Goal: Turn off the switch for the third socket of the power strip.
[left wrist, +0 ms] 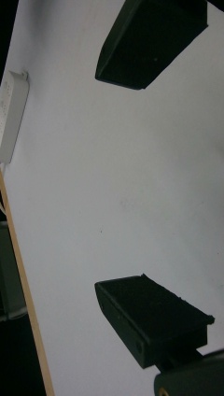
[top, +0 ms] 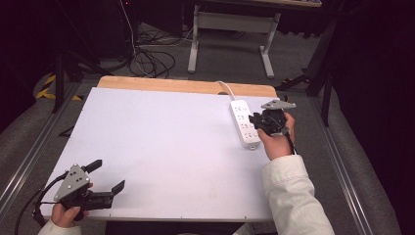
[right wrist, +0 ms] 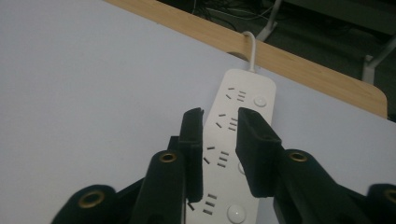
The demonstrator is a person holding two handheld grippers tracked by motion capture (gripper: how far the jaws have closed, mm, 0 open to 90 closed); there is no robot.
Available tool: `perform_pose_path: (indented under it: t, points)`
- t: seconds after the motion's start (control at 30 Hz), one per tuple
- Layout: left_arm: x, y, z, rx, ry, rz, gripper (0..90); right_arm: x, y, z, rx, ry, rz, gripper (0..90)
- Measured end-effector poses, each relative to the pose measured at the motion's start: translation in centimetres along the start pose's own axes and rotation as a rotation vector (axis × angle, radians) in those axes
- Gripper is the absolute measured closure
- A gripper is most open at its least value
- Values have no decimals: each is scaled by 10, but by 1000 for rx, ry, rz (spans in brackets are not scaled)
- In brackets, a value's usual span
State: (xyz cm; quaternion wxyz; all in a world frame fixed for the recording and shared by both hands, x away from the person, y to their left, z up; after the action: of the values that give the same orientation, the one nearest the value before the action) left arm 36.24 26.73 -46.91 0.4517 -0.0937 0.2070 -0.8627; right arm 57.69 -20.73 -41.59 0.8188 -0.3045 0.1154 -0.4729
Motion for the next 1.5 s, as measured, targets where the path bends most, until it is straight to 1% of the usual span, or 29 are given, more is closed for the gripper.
perform_pose_path:
  t: [0.13, 0.17, 0.2, 0.23, 0.3, 0.33, 0.43, 0.5, 0.53, 0.63, 0.73, 0.9, 0.93, 1.0, 1.03, 1.07, 1.17, 1.2, 1.23, 1.3, 1.33, 1.37, 1.4, 1.43, 1.47, 1.5]
  points:
    - [1, 1, 0, 2, -3, -4, 32, -7, -12, 2, 31, -7, 24, 630]
    - [1, 1, 0, 2, -3, -4, 32, -7, -12, 2, 31, -7, 24, 630]
    - [0, 1, 0, 2, 2, -2, 32, -11, -18, 2, 43, -5, 34, 600]
    - [0, 1, 0, 2, 2, -2, 32, -11, -18, 2, 43, -5, 34, 600]
    - [0, 0, 1, 3, 1, 0, 33, -16, -27, 1, 61, -9, 53, 554]
    - [0, 1, 1, 5, -5, -1, 32, -18, -30, 0, 64, -8, 61, 538]
    - [0, 1, 1, 3, 0, 1, 32, -23, -38, -2, 69, -15, 84, 477]
    - [0, 1, 1, 4, -4, 0, 32, -26, -43, -4, 78, -28, 102, 441]
    - [0, 1, 1, 3, -4, 0, 32, -26, -43, -4, 78, -28, 102, 441]
    - [0, 1, 1, 2, -1, 0, 32, -31, -54, -8, 93, -41, 113, 391]
    - [1, 1, 1, 2, -5, -1, 32, -33, -59, -11, 97, -37, 125, 377]
    - [0, 1, 1, 3, 0, 3, 32, -40, -69, -23, 102, -40, 155, 358]
    - [0, 1, 1, 3, -5, 2, 32, -41, -71, -25, 102, -43, 161, 355]
    - [0, 1, 1, 3, -1, 3, 32, -45, -75, -33, 108, -62, 173, 344]
    - [0, 1, 1, 2, -3, 2, 32, -45, -75, -33, 108, -62, 173, 344]
    - [0, 1, 1, 2, -2, 2, 32, -47, -78, -38, 111, -66, 181, 342]
    - [0, 1, 1, 2, -2, 4, 32, -48, -80, -43, 116, -72, 188, 342]
    - [1, 1, 1, 3, -6, 3, 32, -50, -81, -48, 123, -66, 206, 342]
    - [1, 1, 1, 3, -5, 4, 32, -50, -81, -48, 123, -66, 206, 342]
    - [1, 1, 1, 3, -7, 3, 32, -51, -82, -53, 124, -60, 219, 342]
    - [1, 1, 1, 3, -7, 3, 32, -53, -82, -59, 128, -50, 237, 342]
    - [0, 1, 1, 2, -2, 4, 32, -53, -82, -59, 128, -50, 237, 342]
    - [0, 1, 1, 2, -2, 4, 31, -54, -81, -64, 142, -33, 267, 342]
    - [0, 1, 1, 2, -2, 4, 31, -54, -81, -64, 142, -33, 267, 342]
    - [1, 1, 1, 3, -5, 3, 32, -55, -81, -69, 155, -11, 289, 340]
    - [1, 1, 1, 3, -5, 3, 32, -56, -81, -72, 159, -3, 295, 337]
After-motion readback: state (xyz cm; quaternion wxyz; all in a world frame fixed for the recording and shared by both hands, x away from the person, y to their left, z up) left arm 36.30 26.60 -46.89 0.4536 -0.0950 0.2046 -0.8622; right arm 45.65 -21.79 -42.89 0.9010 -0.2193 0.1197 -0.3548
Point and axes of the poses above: each handheld gripper's, and its own axes: y roughly forward along the jaws, z roughly out of its top, x roughly to its right, the point moved 4 cm from there along y, roughly forward along the jaws, and after that the axes turned 3 degrees about -x, right-handed, at the moved point
